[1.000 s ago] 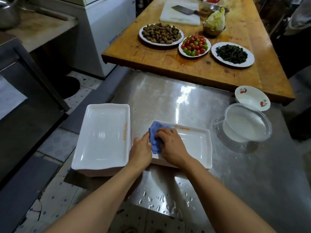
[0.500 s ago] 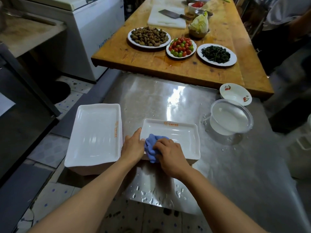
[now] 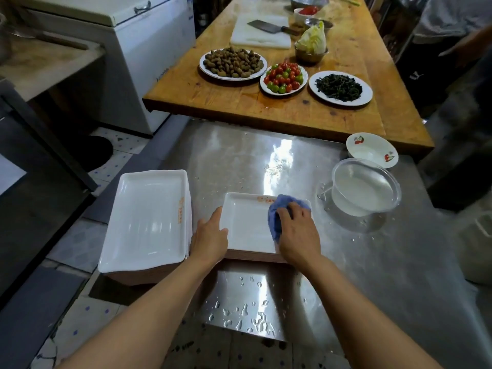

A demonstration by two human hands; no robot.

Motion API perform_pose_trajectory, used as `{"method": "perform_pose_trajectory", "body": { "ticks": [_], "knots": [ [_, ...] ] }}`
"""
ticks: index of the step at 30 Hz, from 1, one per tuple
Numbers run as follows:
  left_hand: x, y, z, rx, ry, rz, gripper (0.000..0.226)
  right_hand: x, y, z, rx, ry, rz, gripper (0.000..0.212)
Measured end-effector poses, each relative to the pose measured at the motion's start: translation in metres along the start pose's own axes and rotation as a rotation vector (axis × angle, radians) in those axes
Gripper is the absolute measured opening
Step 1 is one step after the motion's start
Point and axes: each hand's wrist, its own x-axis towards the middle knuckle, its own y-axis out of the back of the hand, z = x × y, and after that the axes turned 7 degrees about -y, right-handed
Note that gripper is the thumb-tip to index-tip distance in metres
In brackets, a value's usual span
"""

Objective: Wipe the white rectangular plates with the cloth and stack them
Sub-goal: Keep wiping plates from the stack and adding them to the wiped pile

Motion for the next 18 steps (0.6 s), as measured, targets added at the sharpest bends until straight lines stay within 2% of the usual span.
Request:
{"method": "perform_pose_trajectory", "body": {
  "ticks": [3,5,8,11,15,18],
  "knots": [
    [0.000,-0.002,0.000,0.020,0.010,0.009,0.054,0.008,-0.007,-0.015,0.036,0.066,-0.046,0.055],
    [-0.001,-0.002,0.000,0.016,-0.006,0.014,0.051,0.010,-0.013,-0.026,0.017,0.181,-0.097,0.055],
    [-0.003,-0.001,0.002,0.000,-0.025,0.023,0.048,0.005,-0.016,-0.036,0.055,0.315,-0.143,0.045],
    [-0.004,0.002,0.004,0.027,-0.023,0.030,0.049,-0.007,-0.013,-0.029,0.126,0.373,-0.113,0.028],
    [-0.007,0.002,0.010,0.066,0.010,0.026,0.050,-0.034,-0.008,-0.005,0.123,0.315,-0.032,0.019],
    [-0.009,0.002,0.014,0.068,0.044,0.031,0.050,-0.050,-0.002,0.017,0.028,0.185,0.012,0.027]
  ]
}}
